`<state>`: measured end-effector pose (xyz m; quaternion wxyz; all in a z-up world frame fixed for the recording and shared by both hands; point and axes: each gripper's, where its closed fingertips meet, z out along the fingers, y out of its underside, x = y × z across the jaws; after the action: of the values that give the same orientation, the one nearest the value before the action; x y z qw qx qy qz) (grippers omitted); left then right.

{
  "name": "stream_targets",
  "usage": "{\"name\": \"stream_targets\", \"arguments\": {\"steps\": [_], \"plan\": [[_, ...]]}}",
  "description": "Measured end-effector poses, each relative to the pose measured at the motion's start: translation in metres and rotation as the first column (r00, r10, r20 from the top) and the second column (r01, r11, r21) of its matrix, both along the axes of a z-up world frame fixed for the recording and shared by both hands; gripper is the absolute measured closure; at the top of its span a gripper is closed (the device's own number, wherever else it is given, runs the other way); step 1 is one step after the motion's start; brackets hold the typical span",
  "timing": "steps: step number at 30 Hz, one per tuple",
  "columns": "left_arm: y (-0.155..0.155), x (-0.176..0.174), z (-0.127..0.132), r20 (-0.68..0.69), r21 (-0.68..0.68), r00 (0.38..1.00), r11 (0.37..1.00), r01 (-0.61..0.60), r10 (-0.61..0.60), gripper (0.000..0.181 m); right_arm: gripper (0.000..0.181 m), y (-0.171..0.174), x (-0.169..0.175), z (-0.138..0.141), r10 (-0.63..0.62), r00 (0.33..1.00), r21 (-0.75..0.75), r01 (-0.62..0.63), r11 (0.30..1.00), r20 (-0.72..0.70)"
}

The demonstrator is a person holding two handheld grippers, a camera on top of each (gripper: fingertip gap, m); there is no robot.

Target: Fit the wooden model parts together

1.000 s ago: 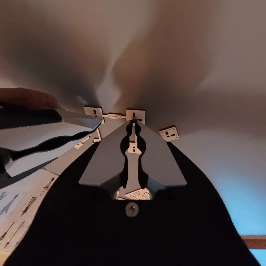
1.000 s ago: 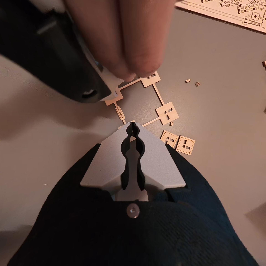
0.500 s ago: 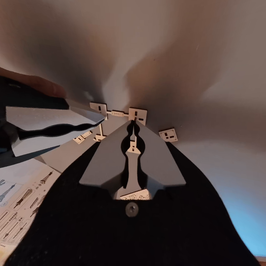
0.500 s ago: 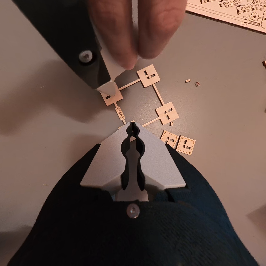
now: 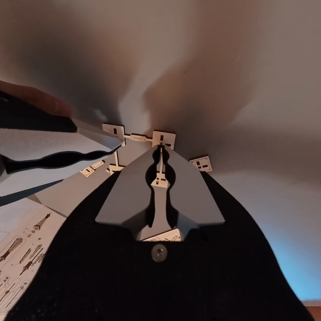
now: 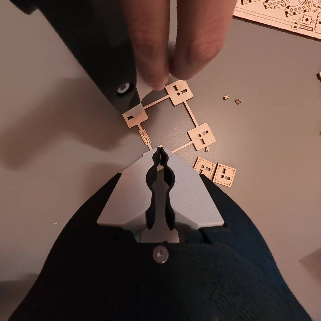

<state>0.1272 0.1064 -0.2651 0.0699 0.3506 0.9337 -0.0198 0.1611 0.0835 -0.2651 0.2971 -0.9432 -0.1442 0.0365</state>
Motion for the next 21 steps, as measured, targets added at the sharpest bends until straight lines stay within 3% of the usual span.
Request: {"name": "stream_targets", "arguments": {"steps": [21], "plan": [[-0.0015, 0.0, 0.0, 0.069, 0.127, 0.997, 0.991, 0.031, -0.04, 0.181, 0.181, 0.0004, 0.0, -0.0003, -0.006, 1.0, -0.011, 0.006, 1.0, 0.007]]}}
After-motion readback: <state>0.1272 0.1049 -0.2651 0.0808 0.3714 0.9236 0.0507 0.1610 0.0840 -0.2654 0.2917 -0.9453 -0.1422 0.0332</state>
